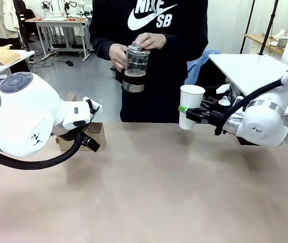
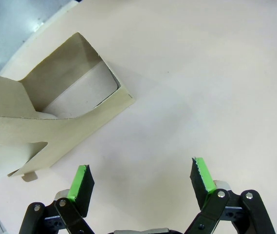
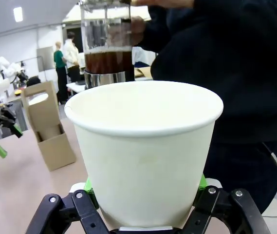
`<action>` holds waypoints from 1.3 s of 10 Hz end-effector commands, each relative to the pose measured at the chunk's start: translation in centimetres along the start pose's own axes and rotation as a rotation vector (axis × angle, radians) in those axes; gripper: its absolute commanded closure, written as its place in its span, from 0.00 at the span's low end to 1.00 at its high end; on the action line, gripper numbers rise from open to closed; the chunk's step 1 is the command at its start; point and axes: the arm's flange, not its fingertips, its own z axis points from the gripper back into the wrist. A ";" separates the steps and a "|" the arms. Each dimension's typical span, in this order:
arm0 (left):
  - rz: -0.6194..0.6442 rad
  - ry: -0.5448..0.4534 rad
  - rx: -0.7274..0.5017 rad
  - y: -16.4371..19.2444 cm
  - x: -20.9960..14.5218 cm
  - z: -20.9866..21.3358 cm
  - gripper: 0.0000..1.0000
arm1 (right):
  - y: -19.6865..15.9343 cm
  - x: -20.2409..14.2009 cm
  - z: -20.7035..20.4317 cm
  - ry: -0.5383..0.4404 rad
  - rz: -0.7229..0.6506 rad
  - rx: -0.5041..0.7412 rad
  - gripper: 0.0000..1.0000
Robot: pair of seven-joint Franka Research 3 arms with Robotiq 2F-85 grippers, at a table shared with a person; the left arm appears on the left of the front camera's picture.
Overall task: Pour a drink into a cup and package it in a carrier.
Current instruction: Pick up the 600 ml Paper Cup and place it in the middle top area of the table, then when a person places the Paper Cup Lid on the 600 ml Paper Cup , lift the 600 ml Paper Cup.
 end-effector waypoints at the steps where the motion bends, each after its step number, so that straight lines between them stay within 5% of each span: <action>1: 0.002 -0.001 -0.002 0.0 0.0 0.0 0.00 | -0.4 -0.8 -0.4 0.003 0.053 0.031 0.19; 13: 0.002 -0.001 -0.002 0.0 0.0 0.0 0.00 | -0.6 -0.7 0.0 0.005 0.004 0.006 0.19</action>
